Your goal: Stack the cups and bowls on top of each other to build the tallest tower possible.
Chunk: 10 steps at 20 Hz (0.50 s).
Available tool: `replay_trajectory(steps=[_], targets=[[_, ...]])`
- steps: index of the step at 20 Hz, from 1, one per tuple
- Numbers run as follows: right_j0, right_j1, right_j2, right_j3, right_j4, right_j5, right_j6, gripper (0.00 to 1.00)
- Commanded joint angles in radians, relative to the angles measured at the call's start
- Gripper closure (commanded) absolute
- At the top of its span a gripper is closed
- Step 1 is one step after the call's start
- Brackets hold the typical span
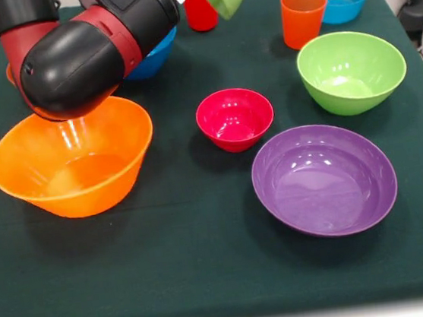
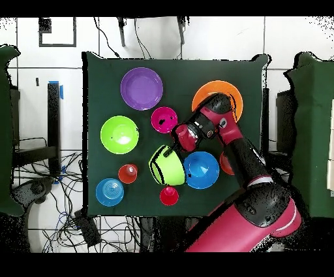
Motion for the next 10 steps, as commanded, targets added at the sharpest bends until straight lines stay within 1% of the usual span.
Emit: replay_trajectory(steps=[1,3,4,5,6,7,10], targets=[[-0.008,0.057,0.027,0.073,0.051,0.1,0.028,1.0],[-0.01,0.067,0.022,0.076,0.043,0.102,0.026,1.0],[-0.012,0.066,0.023,0.072,0.026,0.097,0.012,1.0],[-0.014,0.053,0.01,0.081,0.019,0.09,0.026,1.0],[-0.014,0.051,0.008,0.088,0.029,0.096,0.041,1.0],[-0.018,0.055,0.011,0.086,0.012,0.089,0.022,1.0],[-0.022,0.061,0.012,0.091,-0.008,0.071,0.001,1.0]])
